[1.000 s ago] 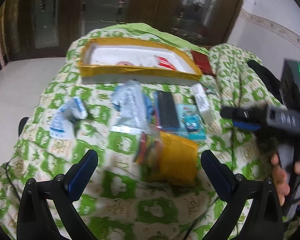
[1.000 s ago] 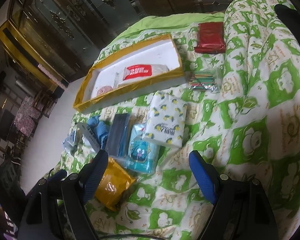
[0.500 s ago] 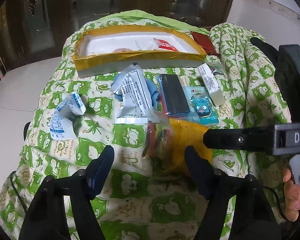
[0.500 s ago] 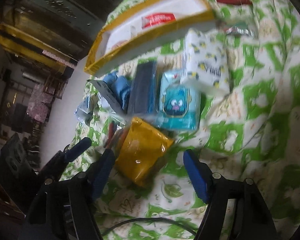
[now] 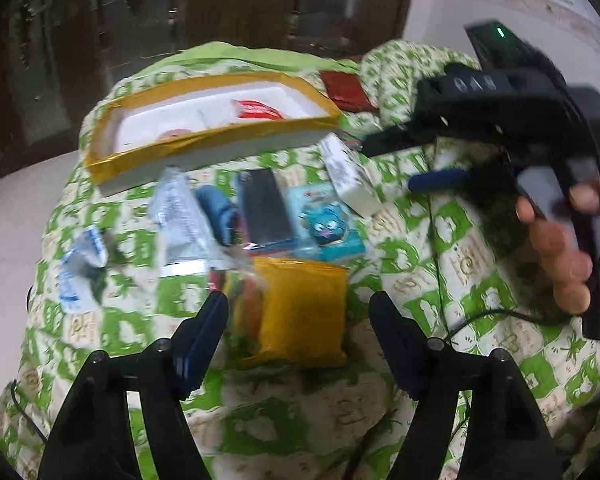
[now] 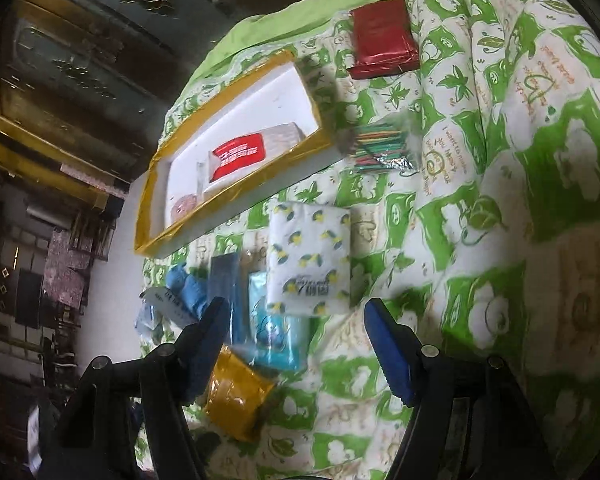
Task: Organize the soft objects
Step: 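Close the left gripper on the yellow packet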
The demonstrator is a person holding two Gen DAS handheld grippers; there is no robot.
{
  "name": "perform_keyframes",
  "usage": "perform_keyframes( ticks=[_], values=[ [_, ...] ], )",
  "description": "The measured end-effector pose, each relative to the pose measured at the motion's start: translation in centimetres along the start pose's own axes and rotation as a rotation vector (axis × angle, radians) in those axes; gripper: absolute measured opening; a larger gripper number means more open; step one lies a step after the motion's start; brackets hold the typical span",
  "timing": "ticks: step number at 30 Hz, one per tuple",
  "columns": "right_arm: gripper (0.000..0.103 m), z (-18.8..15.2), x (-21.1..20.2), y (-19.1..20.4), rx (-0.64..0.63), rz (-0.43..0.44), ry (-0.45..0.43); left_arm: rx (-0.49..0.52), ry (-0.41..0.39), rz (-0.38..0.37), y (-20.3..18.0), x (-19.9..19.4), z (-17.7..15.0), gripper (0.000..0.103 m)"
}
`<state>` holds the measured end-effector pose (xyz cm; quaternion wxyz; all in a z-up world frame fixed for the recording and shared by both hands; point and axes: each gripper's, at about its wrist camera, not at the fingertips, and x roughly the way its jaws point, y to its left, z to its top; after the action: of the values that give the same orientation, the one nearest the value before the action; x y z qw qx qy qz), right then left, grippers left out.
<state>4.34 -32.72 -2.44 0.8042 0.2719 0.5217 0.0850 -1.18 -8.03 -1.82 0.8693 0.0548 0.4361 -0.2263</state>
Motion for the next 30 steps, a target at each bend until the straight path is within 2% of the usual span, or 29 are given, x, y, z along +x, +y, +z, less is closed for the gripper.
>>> perform_keyframes(
  ticks=[6,11,16,21,23,26,28,30],
  values=[
    [0.074,0.6,0.4,-0.2,-0.025,-0.008,0.011,-0.007,0.026,-0.023,-0.1,1.0,0.1,0.073],
    [0.074,1.4,1.0,-0.4,-0.031,-0.019,0.017,-0.027,0.031,-0.086,0.0,1.6,0.4,0.073],
    [0.074,1.9,1.7,-0.3,-0.049,-0.033,0.031,-0.047,0.073,-0.098,0.5,2.9,0.3,0.073],
    [0.074,2.4,2.6,-0.4,-0.044,-0.042,0.045,-0.027,0.105,-0.092,-0.1,3.7,-0.1,0.072],
    [0.074,2.6,3.0,-0.3,-0.047,-0.044,0.054,-0.017,0.108,-0.084,-0.4,3.9,-0.1,0.069],
    [0.074,2.9,3.8,-0.1,-0.054,-0.052,0.072,-0.003,0.110,-0.064,-0.6,4.2,-0.2,0.054],
    [0.074,3.0,4.5,-0.1,-0.052,-0.053,0.089,0.008,0.108,-0.054,-0.7,4.2,-0.3,0.053],
    [0.067,3.0,5.1,0.0,-0.058,-0.059,0.098,0.019,0.102,-0.046,-1.0,4.2,-0.4,0.052]
  ],
)
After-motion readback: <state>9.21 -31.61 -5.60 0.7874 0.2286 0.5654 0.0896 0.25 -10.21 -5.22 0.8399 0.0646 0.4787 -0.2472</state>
